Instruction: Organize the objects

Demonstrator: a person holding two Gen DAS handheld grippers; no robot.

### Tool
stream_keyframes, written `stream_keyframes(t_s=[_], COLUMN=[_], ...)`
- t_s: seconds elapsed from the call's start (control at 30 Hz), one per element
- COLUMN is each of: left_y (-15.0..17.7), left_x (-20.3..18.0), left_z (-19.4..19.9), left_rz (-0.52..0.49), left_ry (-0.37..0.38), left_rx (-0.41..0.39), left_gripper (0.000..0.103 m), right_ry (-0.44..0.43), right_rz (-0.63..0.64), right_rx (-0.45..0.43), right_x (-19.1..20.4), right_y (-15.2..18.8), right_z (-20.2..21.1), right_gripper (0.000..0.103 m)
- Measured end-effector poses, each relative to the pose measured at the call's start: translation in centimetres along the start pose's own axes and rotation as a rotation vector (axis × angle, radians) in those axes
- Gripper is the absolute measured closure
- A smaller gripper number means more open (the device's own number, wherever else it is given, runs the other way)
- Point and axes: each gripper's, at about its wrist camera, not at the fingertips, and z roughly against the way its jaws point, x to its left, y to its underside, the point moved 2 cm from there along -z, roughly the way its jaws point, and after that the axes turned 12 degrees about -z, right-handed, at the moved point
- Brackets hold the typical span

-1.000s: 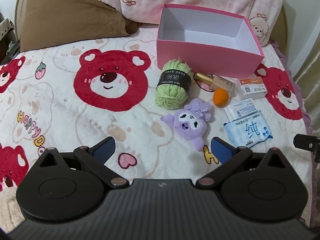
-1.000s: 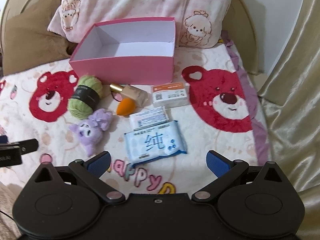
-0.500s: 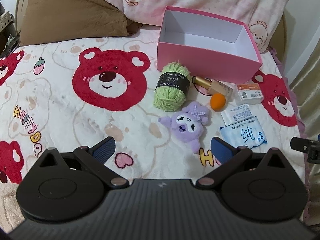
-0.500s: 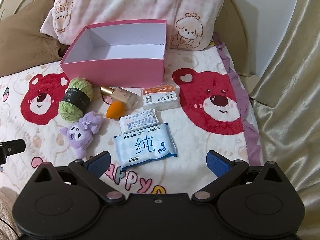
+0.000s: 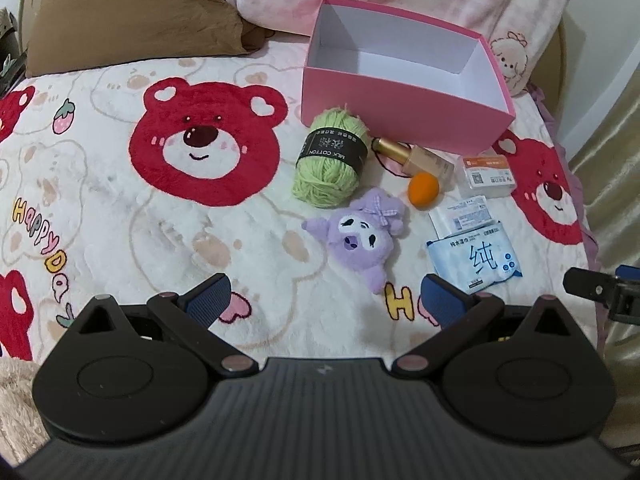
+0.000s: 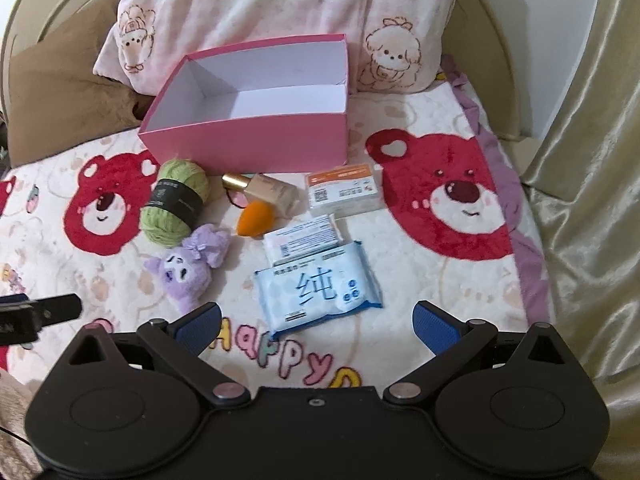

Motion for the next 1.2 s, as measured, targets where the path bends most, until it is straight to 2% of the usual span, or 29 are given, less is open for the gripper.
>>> stream_keyframes(t_s=[0.47, 0.67, 1.0, 1.2], left_y=[0.24, 0.24, 0.28, 0.27], left_x=[0.51, 0.42, 0.03, -0.34], left_z=[0.01, 0.08, 0.35, 0.86], left_rz=[0.014, 0.017, -0.015, -0.029], left_ry=[-0.058, -0.033, -0.041, -0.021], left_rx=[0.000, 0.003, 0.000, -0.003], left_gripper=[0.000, 0.000, 0.000, 0.000], right_ry=[0.015, 0.022, 0.027, 0.045], right_rz=[0.005, 0.006, 0.013, 0.030], right_rx=[-0.005, -0.001, -0.001, -0.010], right_x=[-0.22, -0.19, -0.14, -0.50], right_y=[-0.02, 0.04, 0.12, -0.03], right_z=[-0.29, -0.42, -0.44, -0.26], right_gripper=[0.000, 0.000, 0.000, 0.000])
